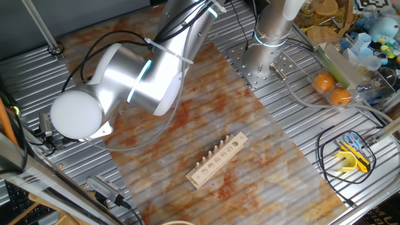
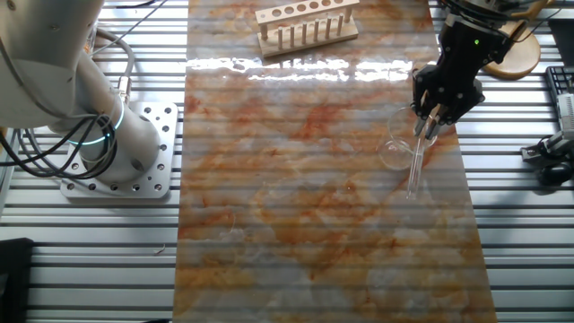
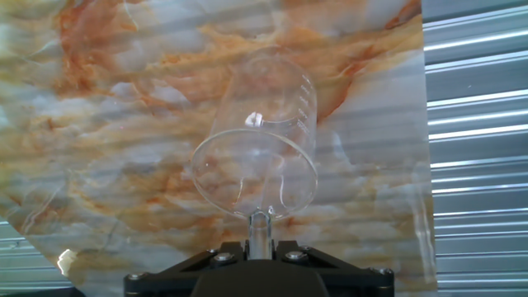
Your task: Pour out the test tube
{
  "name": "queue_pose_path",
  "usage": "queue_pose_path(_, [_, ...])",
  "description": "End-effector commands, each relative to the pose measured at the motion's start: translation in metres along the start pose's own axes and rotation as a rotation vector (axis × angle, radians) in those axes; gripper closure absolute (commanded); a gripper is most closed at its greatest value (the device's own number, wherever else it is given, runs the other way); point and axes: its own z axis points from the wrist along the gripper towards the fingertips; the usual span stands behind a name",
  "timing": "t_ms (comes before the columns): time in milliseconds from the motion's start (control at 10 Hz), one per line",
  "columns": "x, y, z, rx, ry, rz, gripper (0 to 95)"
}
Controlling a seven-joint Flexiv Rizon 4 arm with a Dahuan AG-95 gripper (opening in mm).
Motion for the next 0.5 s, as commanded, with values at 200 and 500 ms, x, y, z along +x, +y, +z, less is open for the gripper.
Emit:
queue_pose_path(200, [0.0002, -0.0002, -0.0001, 0.002, 0.018, -0.008, 95.0])
queue_pose_path(500, [0.0000, -0.0002, -0.0001, 0.002, 0.028, -0.015, 95.0])
